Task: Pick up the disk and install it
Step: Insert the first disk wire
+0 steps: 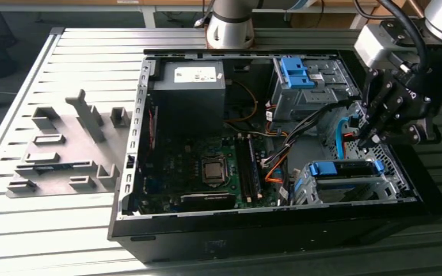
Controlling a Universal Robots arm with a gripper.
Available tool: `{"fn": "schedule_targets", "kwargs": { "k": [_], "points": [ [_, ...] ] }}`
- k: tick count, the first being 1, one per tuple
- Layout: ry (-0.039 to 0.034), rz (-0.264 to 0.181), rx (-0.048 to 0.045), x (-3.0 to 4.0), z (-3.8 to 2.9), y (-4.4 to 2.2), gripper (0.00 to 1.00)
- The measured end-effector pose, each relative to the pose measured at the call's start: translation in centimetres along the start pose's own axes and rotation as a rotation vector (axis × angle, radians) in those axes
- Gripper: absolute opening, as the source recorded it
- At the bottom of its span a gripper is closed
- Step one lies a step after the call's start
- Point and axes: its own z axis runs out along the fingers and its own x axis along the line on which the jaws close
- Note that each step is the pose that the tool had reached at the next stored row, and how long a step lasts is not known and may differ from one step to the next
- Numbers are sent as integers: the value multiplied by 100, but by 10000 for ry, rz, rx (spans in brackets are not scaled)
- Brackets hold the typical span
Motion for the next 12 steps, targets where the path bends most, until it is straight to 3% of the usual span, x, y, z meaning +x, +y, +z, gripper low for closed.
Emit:
{"fn": "schedule_targets", "kwargs": {
  "k": [9,12],
  "points": [
    [1,0,0,-2,-2,0,24],
    [0,0,0,-1,-1,0,16]
  ]
}}
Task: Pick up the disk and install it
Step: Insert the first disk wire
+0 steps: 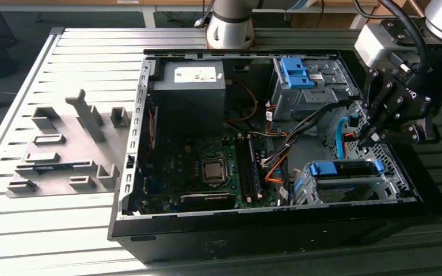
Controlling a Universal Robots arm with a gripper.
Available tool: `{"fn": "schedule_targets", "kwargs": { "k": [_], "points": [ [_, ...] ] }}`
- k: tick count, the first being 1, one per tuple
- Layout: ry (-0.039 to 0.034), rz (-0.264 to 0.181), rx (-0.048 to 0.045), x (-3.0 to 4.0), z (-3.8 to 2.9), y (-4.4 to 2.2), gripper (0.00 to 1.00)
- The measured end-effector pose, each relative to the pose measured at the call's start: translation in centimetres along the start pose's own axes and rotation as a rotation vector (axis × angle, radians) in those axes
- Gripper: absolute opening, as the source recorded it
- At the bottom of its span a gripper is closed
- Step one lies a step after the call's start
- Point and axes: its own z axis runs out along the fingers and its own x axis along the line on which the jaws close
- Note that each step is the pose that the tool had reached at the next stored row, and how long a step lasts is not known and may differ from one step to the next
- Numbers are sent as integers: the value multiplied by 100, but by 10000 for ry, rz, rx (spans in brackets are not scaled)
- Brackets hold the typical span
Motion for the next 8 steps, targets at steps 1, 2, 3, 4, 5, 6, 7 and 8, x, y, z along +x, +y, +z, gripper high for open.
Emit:
{"fn": "schedule_targets", "kwargs": {
  "k": [1,2,3,4,5,6,7,8],
  "points": [
    [2,0,0,0,0,0,16],
    [4,0,0,3,1,0,16],
    [8,0,0,10,2,4,16],
    [11,0,4,19,3,10,16],
    [14,1,12,30,5,20,16],
    [14,0,26,43,8,31,16],
    [14,-1,49,54,12,44,16],
    [16,-1,82,58,18,57,16]
  ]
}}
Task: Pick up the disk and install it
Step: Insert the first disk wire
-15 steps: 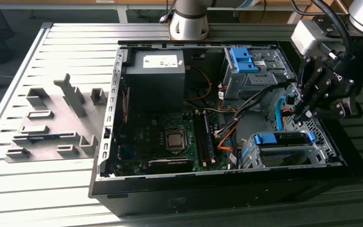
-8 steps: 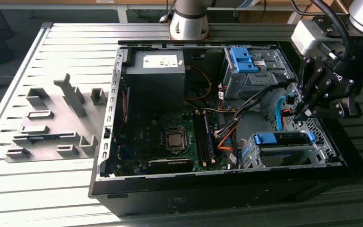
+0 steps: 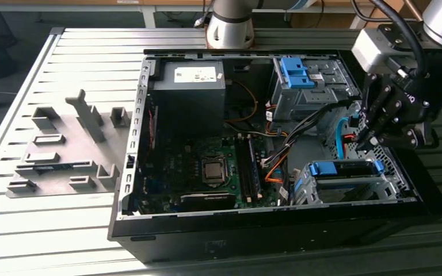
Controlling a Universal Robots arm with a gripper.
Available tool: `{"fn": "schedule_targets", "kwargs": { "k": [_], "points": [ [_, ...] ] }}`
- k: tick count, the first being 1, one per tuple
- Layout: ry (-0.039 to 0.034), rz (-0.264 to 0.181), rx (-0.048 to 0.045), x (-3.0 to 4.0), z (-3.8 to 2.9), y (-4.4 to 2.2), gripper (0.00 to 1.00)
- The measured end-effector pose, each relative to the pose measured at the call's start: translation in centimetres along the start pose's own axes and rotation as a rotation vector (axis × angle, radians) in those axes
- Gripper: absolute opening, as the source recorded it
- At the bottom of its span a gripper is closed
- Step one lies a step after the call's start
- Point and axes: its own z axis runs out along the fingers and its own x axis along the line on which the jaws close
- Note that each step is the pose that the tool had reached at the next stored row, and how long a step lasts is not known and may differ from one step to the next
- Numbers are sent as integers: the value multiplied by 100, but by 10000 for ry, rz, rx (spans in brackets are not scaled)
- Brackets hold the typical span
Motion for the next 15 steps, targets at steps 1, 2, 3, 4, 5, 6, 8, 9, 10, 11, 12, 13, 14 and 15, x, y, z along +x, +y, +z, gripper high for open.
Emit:
{"fn": "schedule_targets", "kwargs": {
  "k": [1,2,3,4,5,6,8,9,10,11,12,13,14,15],
  "points": [
    [5,1,51,3,3,16,16],
    [7,2,140,3,7,33,16],
    [9,3,233,4,12,48,16],
    [9,3,315,4,18,61,16],
    [7,4,373,5,26,69,16],
    [6,4,402,10,37,72,16],
    [11,3,406,35,61,71,16],
    [8,3,407,48,77,71,16],
    [6,5,407,59,92,72,16],
    [7,7,406,67,105,73,16],
    [6,15,406,73,116,74,16],
    [8,35,406,79,121,74,16],
    [8,68,407,81,125,74,16],
    [10,127,406,82,126,74,16]
  ]
}}
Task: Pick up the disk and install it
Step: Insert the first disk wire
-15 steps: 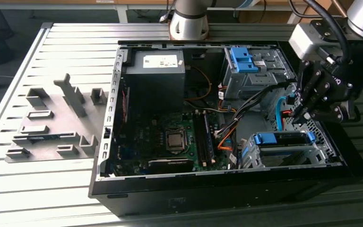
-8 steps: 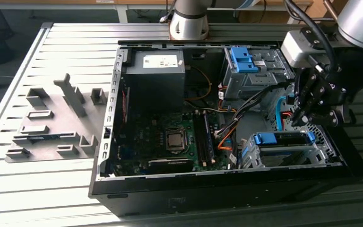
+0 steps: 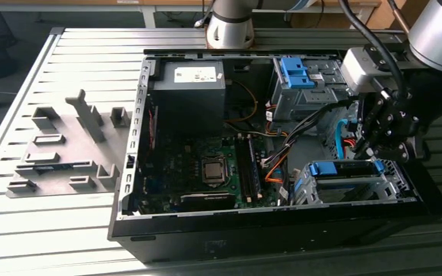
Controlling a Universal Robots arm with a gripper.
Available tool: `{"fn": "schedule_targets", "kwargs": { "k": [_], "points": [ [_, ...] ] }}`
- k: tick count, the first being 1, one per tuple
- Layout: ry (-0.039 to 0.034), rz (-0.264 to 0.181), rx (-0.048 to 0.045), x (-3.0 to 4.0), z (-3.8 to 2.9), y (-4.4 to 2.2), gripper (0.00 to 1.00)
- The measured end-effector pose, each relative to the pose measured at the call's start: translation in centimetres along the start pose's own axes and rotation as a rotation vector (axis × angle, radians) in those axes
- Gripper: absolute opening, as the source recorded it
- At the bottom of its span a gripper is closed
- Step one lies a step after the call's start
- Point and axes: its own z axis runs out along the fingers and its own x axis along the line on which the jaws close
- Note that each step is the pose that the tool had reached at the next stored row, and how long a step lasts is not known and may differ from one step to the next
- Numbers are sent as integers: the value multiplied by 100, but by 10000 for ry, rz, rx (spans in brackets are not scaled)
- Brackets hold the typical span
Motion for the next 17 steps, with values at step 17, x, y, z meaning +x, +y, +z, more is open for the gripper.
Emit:
{"fn": "schedule_targets", "kwargs": {
  "k": [17],
  "points": [
    [5,163,-2,57,20,16,16]
  ]
}}
